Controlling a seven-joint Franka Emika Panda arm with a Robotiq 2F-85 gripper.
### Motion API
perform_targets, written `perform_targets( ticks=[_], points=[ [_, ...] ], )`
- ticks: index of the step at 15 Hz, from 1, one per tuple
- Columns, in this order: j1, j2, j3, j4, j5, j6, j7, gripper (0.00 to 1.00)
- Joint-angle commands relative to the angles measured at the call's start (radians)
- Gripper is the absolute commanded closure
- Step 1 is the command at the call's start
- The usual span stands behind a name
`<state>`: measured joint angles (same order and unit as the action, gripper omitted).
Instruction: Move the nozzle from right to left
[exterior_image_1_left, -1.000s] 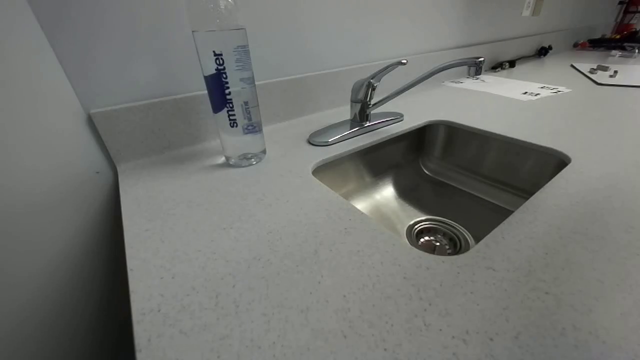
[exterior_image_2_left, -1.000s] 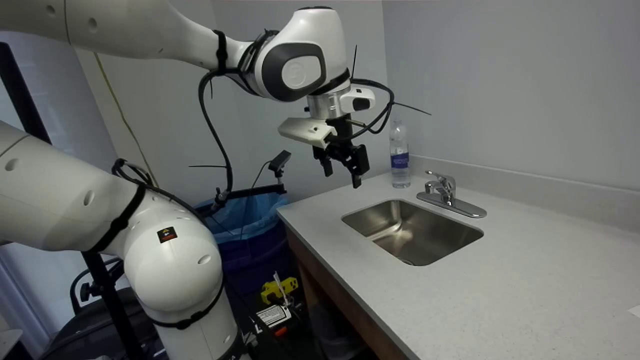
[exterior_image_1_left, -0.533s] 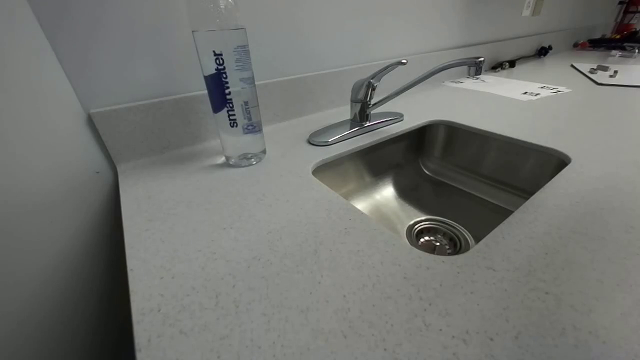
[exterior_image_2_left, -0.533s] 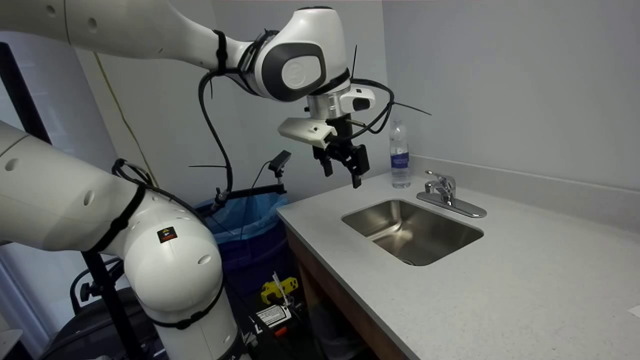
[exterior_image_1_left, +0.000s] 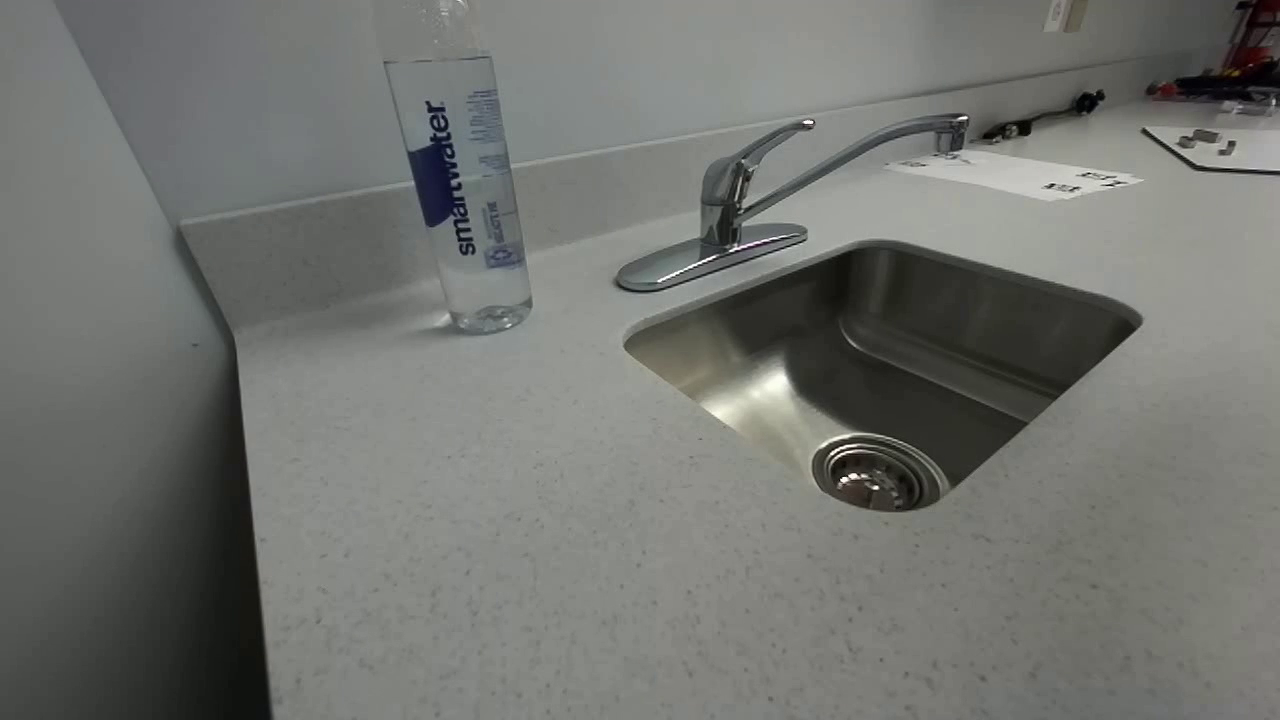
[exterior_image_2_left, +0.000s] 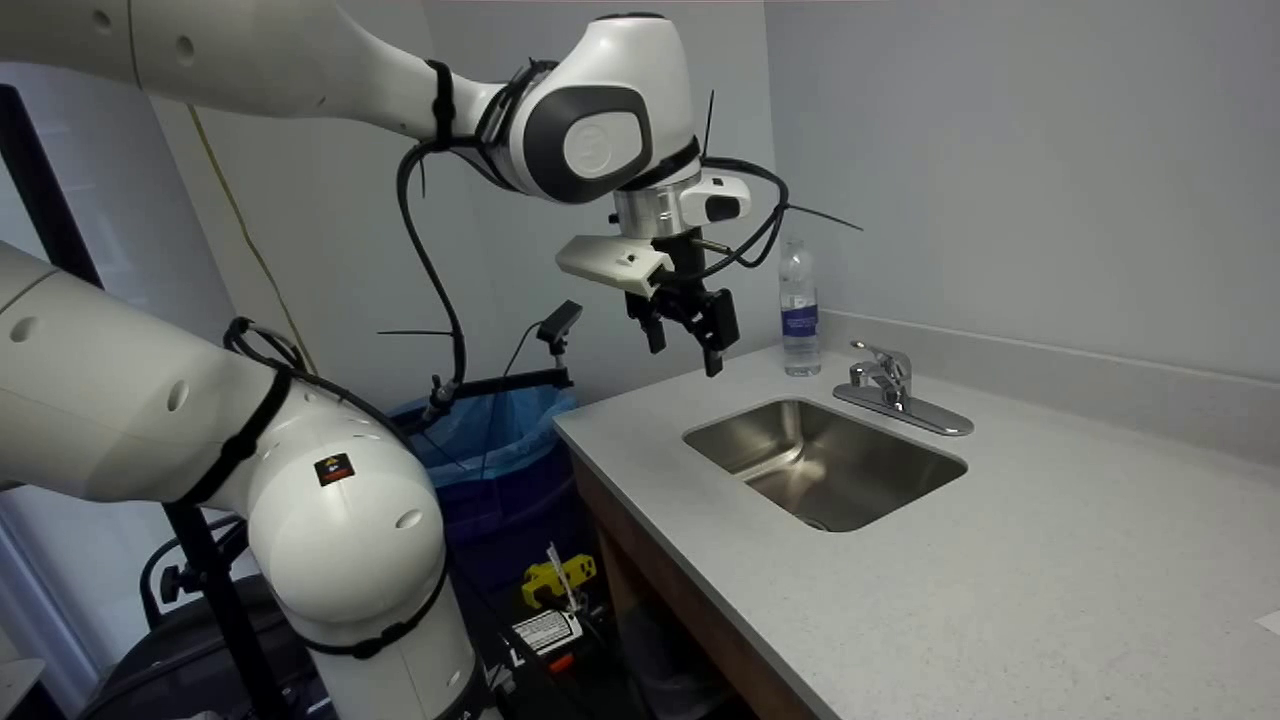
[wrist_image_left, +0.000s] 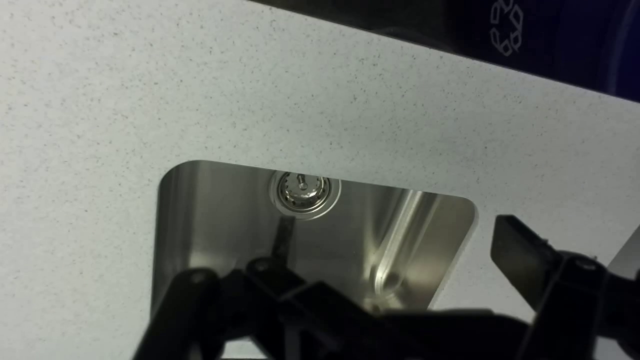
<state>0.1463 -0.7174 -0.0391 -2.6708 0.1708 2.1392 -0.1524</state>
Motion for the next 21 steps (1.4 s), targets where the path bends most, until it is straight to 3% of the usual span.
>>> perform_targets(
  ticks=[1, 4, 5, 7, 12, 13, 16, 21],
  points=[
    [-0.009, 0.001, 0.008, 0.004, 0.001, -0.011, -0.002, 0.00],
    [-0.017, 0.004, 0.016, 0.011, -0.012, -0.035, 0.013, 0.00],
    [0.011, 0.201, 0.045, 0.166, 0.009, 0.013, 0.043, 0.00],
    [0.003, 0.252, 0.057, 0.219, -0.001, 0.017, 0.056, 0.00],
    [-0.010, 0.528, 0.092, 0.491, -0.046, 0.011, 0.112, 0.00],
    [-0.010, 0.390, 0.086, 0.352, -0.015, 0.019, 0.075, 0.00],
    [-0.014, 0.510, 0.095, 0.457, -0.026, 0.019, 0.089, 0.00],
    [-0.015, 0.528, 0.096, 0.477, -0.027, 0.018, 0.089, 0.00]
  ],
)
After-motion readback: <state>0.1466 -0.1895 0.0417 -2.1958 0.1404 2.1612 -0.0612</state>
